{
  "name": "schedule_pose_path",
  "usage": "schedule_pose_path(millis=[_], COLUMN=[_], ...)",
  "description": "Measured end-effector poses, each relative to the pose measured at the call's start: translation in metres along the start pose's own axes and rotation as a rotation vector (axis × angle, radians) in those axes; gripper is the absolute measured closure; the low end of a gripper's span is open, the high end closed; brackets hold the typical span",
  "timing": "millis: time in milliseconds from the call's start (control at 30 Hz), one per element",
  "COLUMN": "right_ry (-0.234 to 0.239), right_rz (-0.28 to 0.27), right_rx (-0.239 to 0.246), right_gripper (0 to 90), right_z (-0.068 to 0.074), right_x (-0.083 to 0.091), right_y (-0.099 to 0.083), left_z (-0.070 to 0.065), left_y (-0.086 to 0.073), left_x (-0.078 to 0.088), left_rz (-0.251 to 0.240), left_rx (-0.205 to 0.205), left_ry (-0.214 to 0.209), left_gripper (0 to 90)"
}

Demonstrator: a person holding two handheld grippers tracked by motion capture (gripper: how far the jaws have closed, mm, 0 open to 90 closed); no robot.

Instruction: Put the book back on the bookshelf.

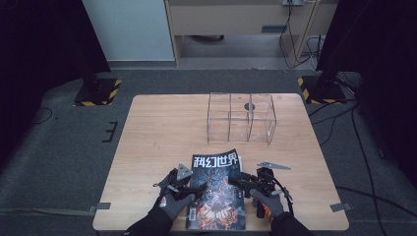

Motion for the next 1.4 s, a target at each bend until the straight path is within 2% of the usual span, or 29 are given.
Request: schedule_pose_path(millis=[67,100,133,167,200,367,400,667,700,733,767,833,900,1000,1400], right_ry=[0.01,0.02,0.001,0.001,-0.007,-0.004,-0.005,-0.021,-0.039,-0.039,-0.071,-0.086,-0.123,-0.141,-0.144], right_rz=[0.065,0.103,0.119,0.119,0.127,0.135,0.147,0.181,0.192,0.192,0.197,0.196,0.206,0.209,0.202], right_rx=[-0.04,-0.028,0.001,0.001,0.026,0.034,0.063,0.132,0.152,0.152,0.176,0.184,0.213,0.235,0.269], right_gripper=[32.3,30.6,29.9,29.9,29.8,30.8,31.8,37.6,40.9,40.9,48.3,51.1,57.9,59.8,72.1], right_z=[-0.002,0.0,0.001,0.001,0.003,0.002,0.002,0.0,0.0,0.0,0.0,-0.001,-0.002,-0.001,0.007], right_x=[-0.006,-0.01,-0.013,-0.013,-0.015,-0.016,-0.019,-0.024,-0.024,-0.024,-0.024,-0.024,-0.024,-0.024,-0.017], right_y=[-0.011,-0.017,-0.021,-0.021,-0.021,-0.021,-0.019,-0.014,-0.013,-0.013,-0.013,-0.013,-0.012,-0.012,-0.006], left_z=[0.0,0.0,0.0,0.0,0.0,0.0,0.0,0.001,0.001,0.001,0.001,0.001,0.001,0.002,0.006], left_y=[0.0,0.0,0.0,0.0,0.0,0.0,0.0,0.0,0.0,0.0,0.0,0.0,0.0,0.001,0.001], left_x=[0.0,0.0,0.0,0.0,0.0,0.0,0.0,0.0,0.0,0.0,0.0,0.0,0.0,0.0,0.002], left_rz=[0.0,-0.002,-0.002,-0.002,-0.002,-0.002,-0.002,-0.003,-0.003,-0.003,-0.003,-0.001,-0.001,0.001,-0.011], left_rx=[0.0,-0.003,-0.003,-0.003,-0.004,-0.004,-0.004,-0.006,-0.006,-0.006,-0.007,-0.008,-0.007,-0.008,0.021], left_ry=[-0.001,-0.003,-0.003,-0.003,-0.004,-0.005,-0.005,-0.007,-0.007,-0.008,-0.008,-0.01,-0.016,-0.019,-0.025], left_gripper=[22.6,22.6,22.6,22.6,22.6,22.5,22.5,22.5,22.5,22.5,22.5,22.6,22.6,22.9,22.3])
Point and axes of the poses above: each handheld gripper's, and its own axes: x roughly backward along the jaws, y roughly out of its top, z roughly to its left, the point moved 7 cm from there along -x, roughly forward along the jaws, and after that the axes turned 7 degrees about -x, right-handed, at the moved point
